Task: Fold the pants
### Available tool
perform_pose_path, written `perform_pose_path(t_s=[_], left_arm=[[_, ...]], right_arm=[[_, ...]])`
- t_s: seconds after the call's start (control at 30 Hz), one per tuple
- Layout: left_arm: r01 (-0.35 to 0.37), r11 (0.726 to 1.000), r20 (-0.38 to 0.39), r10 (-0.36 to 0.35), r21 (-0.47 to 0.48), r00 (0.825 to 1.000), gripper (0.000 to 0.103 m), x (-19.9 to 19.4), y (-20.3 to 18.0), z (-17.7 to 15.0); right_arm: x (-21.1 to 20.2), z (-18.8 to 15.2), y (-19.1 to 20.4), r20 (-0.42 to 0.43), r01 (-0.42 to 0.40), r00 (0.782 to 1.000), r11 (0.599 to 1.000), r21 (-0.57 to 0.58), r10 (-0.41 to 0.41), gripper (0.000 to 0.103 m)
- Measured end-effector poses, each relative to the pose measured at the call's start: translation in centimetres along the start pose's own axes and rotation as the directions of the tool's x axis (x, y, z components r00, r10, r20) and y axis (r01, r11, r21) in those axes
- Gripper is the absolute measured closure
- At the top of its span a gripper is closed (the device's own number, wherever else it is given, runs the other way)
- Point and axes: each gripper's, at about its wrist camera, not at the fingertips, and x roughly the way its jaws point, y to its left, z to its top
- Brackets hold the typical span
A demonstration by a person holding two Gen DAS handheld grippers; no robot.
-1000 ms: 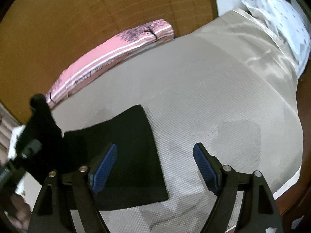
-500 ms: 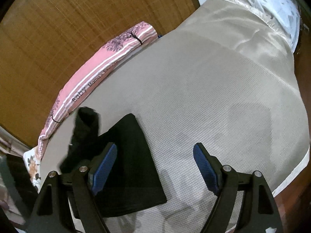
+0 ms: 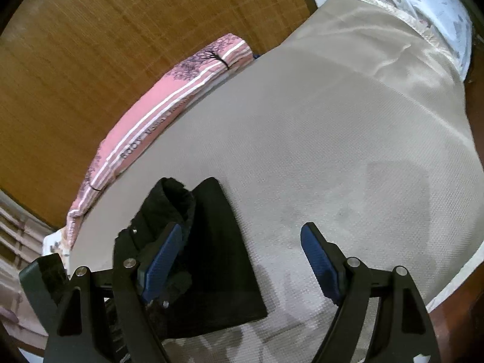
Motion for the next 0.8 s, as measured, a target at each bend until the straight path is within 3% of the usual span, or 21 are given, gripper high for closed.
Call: perform_pose_path(t_s=[0.17, 0.3, 0.37, 0.53, 0.6, 0.8], left_arm=[[-0.061, 0.998, 0.089, 0.061, 0.003, 0.994, 0.047, -4.3, 1.3, -0.8], [-0.204, 0.979, 0.124, 0.205, -0.025, 0.971, 0.046, -6.8, 4.6, -1.5], [-0.241, 0.969, 0.118, 0.246, -0.052, 0.962, 0.046, -7.5, 6.4, -2.0], [-0.285, 0.950, 0.095, 0.297, -0.125, 0.950, 0.046, -8.0, 9.7, -3.6], [-0.289, 0.946, 0.088, 0.303, -0.144, 0.949, 0.046, -7.8, 10.3, -4.2], [-0.294, 0.946, 0.038, 0.301, -0.136, 0.953, 0.046, -6.3, 11.0, -5.0]], right_arm=[[1.1, -0.5, 0.4, -0.059, -0.080, 0.995, 0.997, 0.006, 0.081, 0.024], [2.3, -1.3, 1.3, -0.111, -0.145, 0.984, 0.989, -0.028, 0.141, 0.024], [2.7, -1.4, 2.1, -0.132, -0.192, 0.974, 0.979, -0.061, 0.183, 0.024], [5.2, -1.0, 3.9, -0.221, -0.245, 0.955, 0.948, -0.202, 0.200, 0.026], [6.4, -0.9, 4.0, -0.246, -0.249, 0.951, 0.939, -0.239, 0.189, 0.034], [9.2, 0.1, 4.1, -0.282, -0.260, 0.942, 0.925, -0.279, 0.180, 0.042]])
